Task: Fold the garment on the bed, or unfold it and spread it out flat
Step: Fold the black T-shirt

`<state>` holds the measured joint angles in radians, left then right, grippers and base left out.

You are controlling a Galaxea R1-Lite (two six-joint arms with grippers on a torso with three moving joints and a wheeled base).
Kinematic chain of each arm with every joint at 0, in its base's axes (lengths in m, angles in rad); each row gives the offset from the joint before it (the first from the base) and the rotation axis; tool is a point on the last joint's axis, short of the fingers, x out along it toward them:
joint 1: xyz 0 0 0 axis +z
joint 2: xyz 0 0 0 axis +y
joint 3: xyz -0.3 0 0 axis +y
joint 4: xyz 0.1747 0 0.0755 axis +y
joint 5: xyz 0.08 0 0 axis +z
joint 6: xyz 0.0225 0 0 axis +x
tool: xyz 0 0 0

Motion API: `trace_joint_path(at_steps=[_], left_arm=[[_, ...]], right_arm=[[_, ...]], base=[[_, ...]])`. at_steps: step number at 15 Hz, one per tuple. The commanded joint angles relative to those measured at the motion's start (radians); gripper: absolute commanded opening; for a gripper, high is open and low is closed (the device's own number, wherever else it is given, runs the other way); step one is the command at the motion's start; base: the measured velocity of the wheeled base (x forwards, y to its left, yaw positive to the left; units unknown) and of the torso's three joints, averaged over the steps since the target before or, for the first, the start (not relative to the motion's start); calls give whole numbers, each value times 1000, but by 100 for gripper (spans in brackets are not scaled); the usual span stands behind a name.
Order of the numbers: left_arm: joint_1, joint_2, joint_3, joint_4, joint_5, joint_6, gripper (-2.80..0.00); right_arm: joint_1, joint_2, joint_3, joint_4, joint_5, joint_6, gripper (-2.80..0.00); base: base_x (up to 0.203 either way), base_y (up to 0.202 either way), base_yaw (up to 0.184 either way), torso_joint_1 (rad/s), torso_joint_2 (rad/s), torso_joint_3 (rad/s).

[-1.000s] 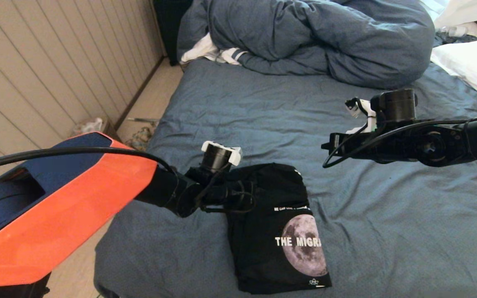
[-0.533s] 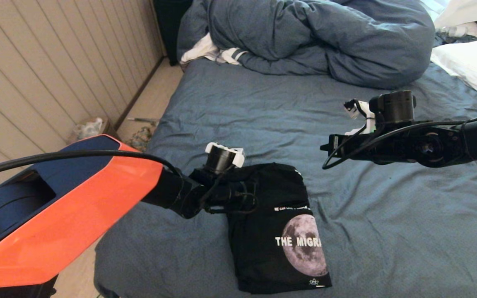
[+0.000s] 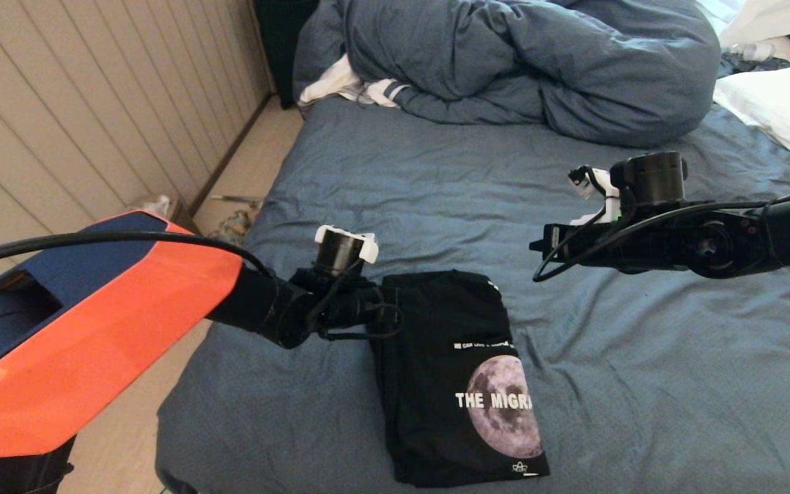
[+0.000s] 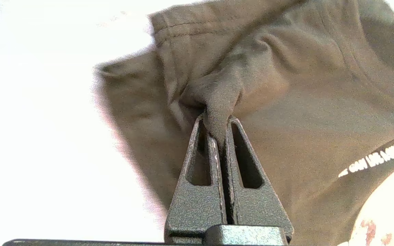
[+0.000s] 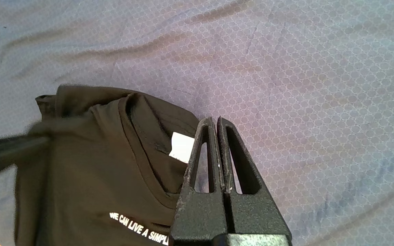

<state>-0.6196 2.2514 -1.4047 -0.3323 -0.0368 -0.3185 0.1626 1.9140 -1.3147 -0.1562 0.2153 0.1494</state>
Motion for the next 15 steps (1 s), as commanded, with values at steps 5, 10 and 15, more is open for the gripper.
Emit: trace_joint_path(at_steps=[5,10,15], left_arm=[[26,-87,98,-4,-10,-1,-280],[14,-73,111,-4,-18,2,-280],[14,-70,110,-2,-18,3,0]], right_arm=[[3,7,1,-1,1,1,-280],[3,11,3,-1,1,-1,-280],[6,11,6,-2,1,-8,-280]], base=[[0,0,0,0,0,0],[0,0,0,0,0,0],[0,0,0,0,0,0]])
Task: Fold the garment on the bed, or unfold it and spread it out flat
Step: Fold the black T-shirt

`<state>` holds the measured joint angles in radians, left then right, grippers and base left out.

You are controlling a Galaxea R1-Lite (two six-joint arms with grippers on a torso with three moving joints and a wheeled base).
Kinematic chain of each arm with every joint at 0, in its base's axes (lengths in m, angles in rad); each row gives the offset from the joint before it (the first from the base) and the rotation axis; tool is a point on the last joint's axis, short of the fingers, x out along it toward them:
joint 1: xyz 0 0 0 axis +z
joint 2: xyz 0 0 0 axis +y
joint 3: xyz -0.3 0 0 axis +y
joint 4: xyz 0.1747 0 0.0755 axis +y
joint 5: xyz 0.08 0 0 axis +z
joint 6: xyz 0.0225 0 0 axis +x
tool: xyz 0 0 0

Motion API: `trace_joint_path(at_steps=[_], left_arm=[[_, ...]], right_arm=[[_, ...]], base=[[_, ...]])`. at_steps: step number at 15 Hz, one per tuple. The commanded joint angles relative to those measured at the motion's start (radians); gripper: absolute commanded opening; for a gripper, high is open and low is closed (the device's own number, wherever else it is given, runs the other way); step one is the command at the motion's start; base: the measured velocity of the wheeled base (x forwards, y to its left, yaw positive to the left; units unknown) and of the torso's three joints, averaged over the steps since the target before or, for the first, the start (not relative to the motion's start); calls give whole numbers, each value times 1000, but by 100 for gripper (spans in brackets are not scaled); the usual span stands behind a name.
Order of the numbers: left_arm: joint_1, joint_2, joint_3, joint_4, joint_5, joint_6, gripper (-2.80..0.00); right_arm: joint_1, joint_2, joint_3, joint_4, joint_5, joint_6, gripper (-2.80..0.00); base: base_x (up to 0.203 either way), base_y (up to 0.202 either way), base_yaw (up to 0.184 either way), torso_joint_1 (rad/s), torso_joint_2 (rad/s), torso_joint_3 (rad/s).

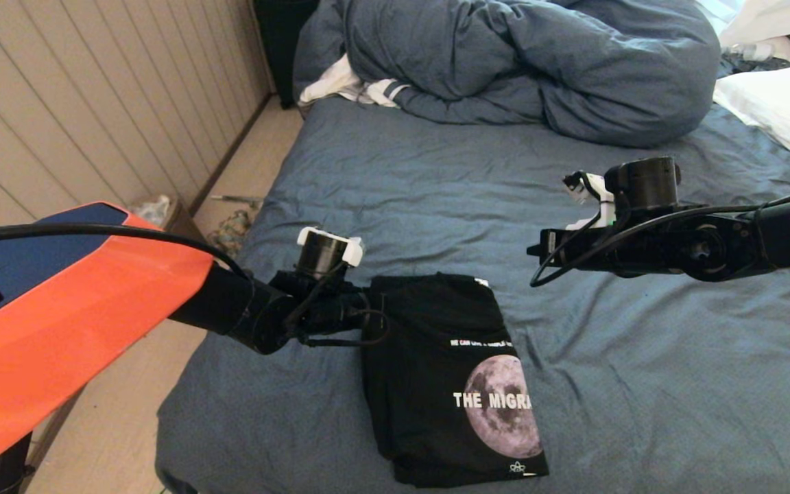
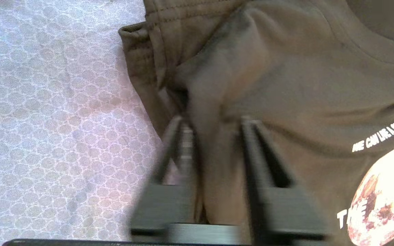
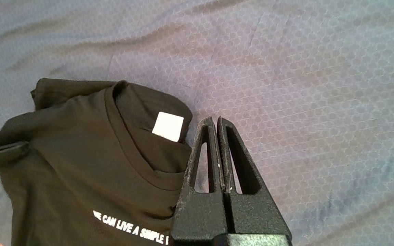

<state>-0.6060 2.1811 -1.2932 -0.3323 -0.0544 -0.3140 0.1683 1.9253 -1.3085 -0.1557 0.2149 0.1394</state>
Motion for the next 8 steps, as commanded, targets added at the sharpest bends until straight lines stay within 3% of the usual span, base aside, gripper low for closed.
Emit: trace_joint_path(at_steps=[1,8], left_arm=[[0,-7,-1,-2,-1,-3,0],[24,-176,84,-1,-23,0,0]], right_arm=[[0,0,0,-2,1,0,-280],[-1,-12,3,2,3,-1,-280]], base=[[0,0,0,0,0,0],[0,0,0,0,0,0]])
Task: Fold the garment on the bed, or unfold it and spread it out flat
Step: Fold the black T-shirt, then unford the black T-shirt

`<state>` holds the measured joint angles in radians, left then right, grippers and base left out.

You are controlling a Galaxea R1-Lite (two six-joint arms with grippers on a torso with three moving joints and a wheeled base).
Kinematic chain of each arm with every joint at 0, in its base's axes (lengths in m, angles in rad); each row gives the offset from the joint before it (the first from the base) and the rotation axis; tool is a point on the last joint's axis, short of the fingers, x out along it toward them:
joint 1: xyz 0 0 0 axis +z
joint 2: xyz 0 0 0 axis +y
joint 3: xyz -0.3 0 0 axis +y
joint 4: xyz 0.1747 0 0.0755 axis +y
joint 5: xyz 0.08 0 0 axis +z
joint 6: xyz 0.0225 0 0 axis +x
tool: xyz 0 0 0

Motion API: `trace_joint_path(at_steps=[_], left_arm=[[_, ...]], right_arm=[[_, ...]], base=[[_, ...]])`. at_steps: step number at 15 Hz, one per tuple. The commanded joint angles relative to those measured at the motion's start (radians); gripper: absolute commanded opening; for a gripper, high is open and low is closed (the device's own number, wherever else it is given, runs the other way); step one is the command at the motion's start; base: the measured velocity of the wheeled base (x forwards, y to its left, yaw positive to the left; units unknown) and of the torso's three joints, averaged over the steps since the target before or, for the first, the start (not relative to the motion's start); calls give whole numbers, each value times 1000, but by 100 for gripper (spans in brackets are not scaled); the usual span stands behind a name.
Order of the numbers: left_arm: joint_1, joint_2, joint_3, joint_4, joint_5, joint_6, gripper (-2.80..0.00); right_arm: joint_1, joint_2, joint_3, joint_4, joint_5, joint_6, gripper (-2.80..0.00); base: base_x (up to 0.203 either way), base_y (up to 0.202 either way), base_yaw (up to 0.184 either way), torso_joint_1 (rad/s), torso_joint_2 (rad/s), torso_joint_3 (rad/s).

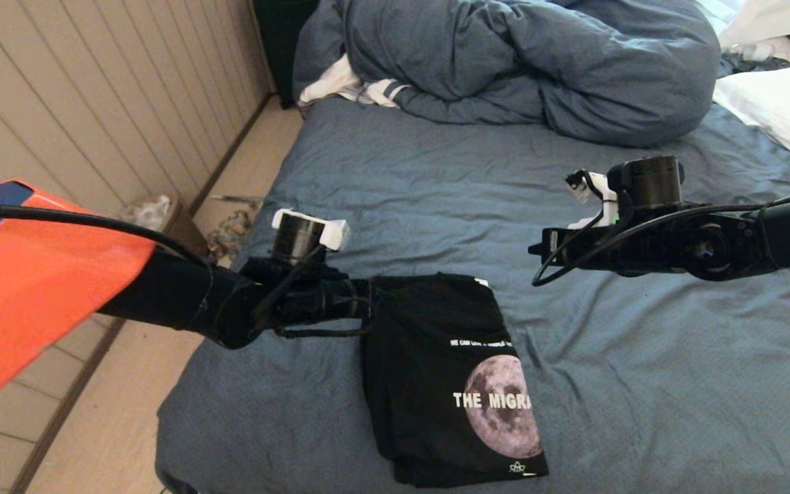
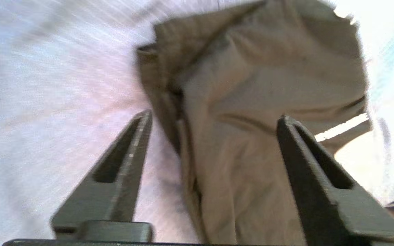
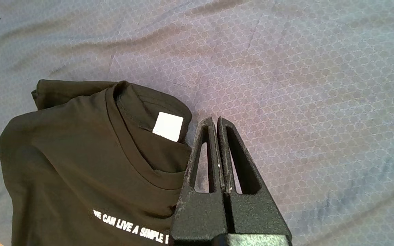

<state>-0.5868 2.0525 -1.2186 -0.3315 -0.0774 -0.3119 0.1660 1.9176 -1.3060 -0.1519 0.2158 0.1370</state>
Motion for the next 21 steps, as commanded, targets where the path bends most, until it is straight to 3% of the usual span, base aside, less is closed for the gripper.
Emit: trace_joint_path(at_steps=[1,2,3,9,13,17,21], left_arm=[[12,-86,36,-1,0,-2,0],[19,-128,68,-1,0,-1,0],[24,-175,106,2,1,0,-280],[90,-500,326,50,2,7,-280],[155,-819,453,144,16,11,-280],[174,-1223,602,298,143,29,-280],[180,-1571,624,650,287,44,-280]], right_arm=[[0,-13,3,5,2,1,-280],[-2,-21,11,6,2,1,-280],[-3,-37,33,5,1,2,-280],[-7,-220,189,10,0,2,-280],[-6,-510,374,56,-1,-1,-280],[-7,-908,577,161,-10,0,-280],[-7,-1303,677,406,-34,0,-280]], base=[[0,0,0,0,0,0],[0,0,0,0,0,0],[0,0,0,0,0,0],[0,0,0,0,0,0],[0,0,0,0,0,0],[0,0,0,0,0,0],[0,0,0,0,0,0]])
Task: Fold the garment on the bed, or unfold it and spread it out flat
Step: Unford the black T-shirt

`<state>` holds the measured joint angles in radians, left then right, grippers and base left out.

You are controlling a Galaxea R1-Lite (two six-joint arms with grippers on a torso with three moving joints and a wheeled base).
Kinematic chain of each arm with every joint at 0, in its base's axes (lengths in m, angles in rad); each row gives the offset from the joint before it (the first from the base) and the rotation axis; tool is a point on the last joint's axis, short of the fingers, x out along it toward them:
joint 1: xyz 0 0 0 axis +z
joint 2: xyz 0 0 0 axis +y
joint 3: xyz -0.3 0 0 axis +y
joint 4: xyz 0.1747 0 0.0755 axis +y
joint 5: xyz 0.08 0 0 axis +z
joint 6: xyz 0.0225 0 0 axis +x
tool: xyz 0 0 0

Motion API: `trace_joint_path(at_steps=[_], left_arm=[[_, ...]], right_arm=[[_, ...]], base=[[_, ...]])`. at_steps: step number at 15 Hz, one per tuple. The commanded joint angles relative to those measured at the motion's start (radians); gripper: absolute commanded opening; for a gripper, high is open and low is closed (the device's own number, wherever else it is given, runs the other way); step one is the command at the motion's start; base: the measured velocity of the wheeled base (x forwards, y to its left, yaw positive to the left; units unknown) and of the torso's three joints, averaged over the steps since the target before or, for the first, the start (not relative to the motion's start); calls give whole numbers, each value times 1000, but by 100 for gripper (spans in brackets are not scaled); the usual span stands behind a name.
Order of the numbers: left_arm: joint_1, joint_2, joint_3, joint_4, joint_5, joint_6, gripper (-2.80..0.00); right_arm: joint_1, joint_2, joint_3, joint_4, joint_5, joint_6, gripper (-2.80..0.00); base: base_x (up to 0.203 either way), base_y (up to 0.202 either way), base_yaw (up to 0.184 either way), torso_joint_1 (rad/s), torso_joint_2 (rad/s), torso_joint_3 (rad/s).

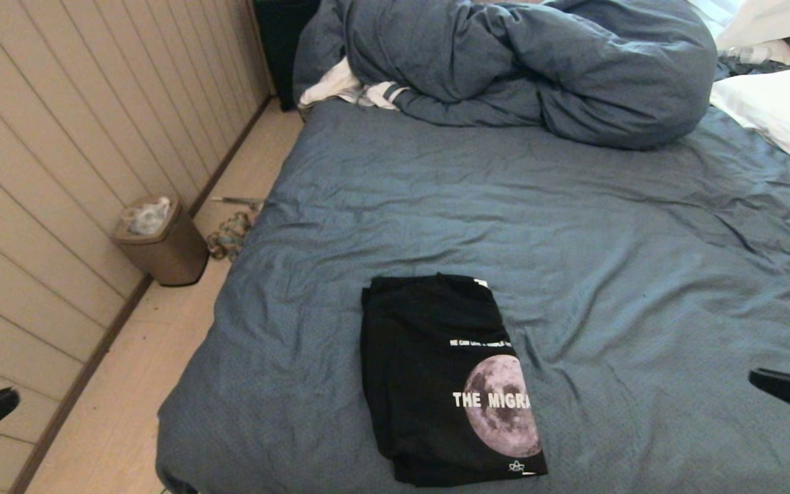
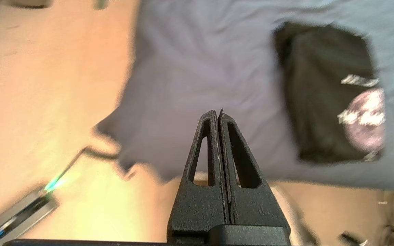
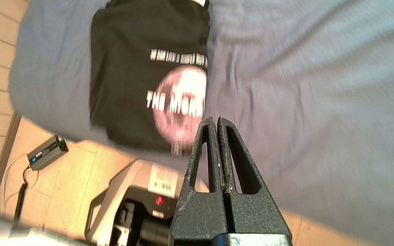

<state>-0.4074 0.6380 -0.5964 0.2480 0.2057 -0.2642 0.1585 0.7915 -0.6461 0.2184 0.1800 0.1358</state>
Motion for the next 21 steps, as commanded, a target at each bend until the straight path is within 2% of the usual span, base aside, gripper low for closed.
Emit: trace_joint_path(at_steps=[1,2,3,5,7,9,11,12,14,16,19,21], left_arm=[[8,-228,-4,179,22,5,-280],[34,-281,-8,305,35,19,-280],[84,-319,-11,365,32,35,-280],[171,-364,1,419,-3,81,-280],[178,-362,59,412,-30,85,-280],[186,-363,82,375,-138,80,-280],[253,-364,119,369,-185,70,-280],[288,-365,138,367,-189,69,-280],[305,-365,157,342,-190,70,-280],[306,-365,172,254,-182,118,-280],[330,-368,190,239,-72,150,-280],[381,-425,198,259,-76,210,-280]], right_arm=[[1,-256,36,112,-2,0,-280],[1,-329,56,176,-5,0,-280],[1,-393,78,220,-7,0,-280],[0,-495,136,300,-11,-1,-280],[-1,-507,201,322,-64,-3,-280],[0,-508,231,296,-81,-38,-280],[-1,-508,263,282,-127,-37,-280],[-2,-508,285,269,-175,-42,-280],[-2,-508,333,184,-247,-44,-280],[-1,-509,400,95,-361,-64,-280],[-2,-510,424,86,-528,-102,-280],[-64,-510,445,86,-583,-153,-280]], base=[[0,0,0,0,0,0],[0,0,0,0,0,0],[0,0,0,0,0,0],[0,0,0,0,0,0],[0,0,0,0,0,0],[0,0,0,0,0,0],[0,0,0,0,0,0],[0,0,0,0,0,0],[0,0,0,0,0,0],[0,0,0,0,0,0],[0,0,0,0,0,0],[0,0,0,0,0,0]])
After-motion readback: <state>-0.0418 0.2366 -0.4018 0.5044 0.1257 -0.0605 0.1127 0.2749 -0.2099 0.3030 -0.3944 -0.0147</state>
